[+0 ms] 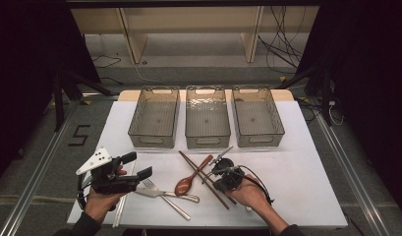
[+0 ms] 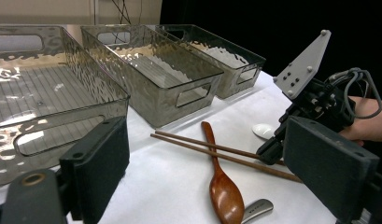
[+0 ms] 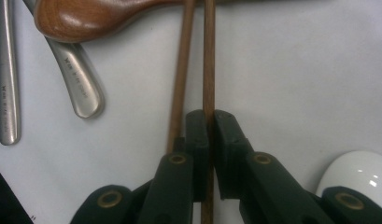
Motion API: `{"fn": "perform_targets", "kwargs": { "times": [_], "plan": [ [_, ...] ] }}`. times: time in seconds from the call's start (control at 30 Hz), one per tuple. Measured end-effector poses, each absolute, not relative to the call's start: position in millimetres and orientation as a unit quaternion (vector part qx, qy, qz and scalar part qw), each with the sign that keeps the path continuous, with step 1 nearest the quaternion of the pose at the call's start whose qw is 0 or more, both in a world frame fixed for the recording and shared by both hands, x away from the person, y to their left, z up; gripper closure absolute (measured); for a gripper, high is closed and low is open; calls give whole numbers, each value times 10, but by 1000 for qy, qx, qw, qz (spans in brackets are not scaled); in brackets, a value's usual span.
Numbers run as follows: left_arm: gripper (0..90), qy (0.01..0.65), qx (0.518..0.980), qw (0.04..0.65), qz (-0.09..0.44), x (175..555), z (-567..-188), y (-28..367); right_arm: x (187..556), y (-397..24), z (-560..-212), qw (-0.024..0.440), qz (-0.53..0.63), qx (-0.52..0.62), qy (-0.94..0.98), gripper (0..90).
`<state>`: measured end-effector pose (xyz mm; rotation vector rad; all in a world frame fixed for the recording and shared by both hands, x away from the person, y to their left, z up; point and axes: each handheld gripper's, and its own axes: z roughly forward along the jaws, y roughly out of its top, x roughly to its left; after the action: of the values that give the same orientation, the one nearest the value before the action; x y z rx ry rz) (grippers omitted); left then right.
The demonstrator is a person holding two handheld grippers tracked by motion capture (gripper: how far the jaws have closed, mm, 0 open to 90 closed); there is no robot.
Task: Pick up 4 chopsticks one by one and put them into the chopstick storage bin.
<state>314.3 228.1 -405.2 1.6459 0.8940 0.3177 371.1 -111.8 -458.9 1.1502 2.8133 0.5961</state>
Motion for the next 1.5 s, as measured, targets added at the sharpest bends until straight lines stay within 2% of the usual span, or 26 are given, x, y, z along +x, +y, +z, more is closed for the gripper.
{"fn": "perform_targets", "kwargs": {
  "times": [0.57,0.73,1.03,1.5],
  "plan": [
    [140,383,707,578,135,3148,-4053,2283,3747,-1190,-4528,35,204,374,904,856],
    [141,387,703,583,129,3154,-4043,2260,3715,-1242,-4357,50,236,369,898,857],
    [140,392,696,593,102,3227,-3982,2038,3596,-1253,-4080,81,318,356,875,856],
    [153,424,677,596,86,3495,-3938,1735,3497,-1138,-3994,109,376,336,857,856]
  ]
}}
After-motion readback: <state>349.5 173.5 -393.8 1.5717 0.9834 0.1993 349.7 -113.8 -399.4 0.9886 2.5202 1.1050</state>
